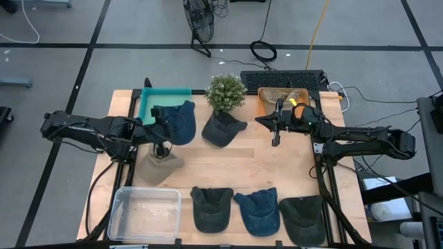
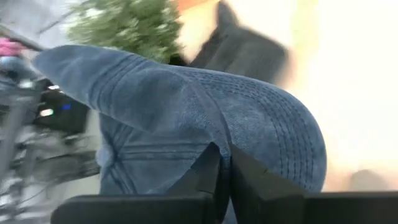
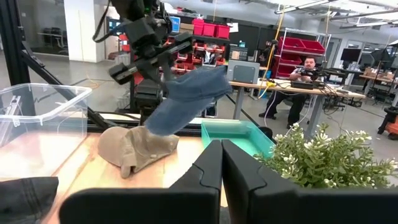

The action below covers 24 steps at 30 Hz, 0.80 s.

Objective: Pick & Place hat
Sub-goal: Put the top blue cap into the transparent bin

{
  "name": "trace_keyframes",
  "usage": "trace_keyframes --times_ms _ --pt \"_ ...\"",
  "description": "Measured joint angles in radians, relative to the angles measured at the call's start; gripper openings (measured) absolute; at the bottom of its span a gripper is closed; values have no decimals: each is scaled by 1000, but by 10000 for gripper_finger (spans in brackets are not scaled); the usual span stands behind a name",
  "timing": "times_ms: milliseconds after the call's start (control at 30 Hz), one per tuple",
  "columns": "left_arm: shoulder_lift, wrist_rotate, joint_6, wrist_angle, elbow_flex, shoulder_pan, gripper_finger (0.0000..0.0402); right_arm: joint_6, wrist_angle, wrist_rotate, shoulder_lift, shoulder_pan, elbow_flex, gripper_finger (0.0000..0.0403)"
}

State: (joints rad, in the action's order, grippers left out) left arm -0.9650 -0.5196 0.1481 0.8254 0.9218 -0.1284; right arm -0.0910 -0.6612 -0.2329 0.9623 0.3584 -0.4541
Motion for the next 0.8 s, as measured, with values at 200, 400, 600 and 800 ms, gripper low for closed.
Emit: trace_keyframes --times_ms 200,400,600,800 --pt "4 165 -144 56 31 -115 8 0 9 0 0 0 0 0" --pt "2 166 -301 215 185 -281 20 0 15 0 0 0 0 0" --pt "-38 117 -377 248 344 -489 8 5 15 0 0 0 0 0" --pt "-214 61 -359 340 380 -708 6 5 31 0 0 0 0 0"
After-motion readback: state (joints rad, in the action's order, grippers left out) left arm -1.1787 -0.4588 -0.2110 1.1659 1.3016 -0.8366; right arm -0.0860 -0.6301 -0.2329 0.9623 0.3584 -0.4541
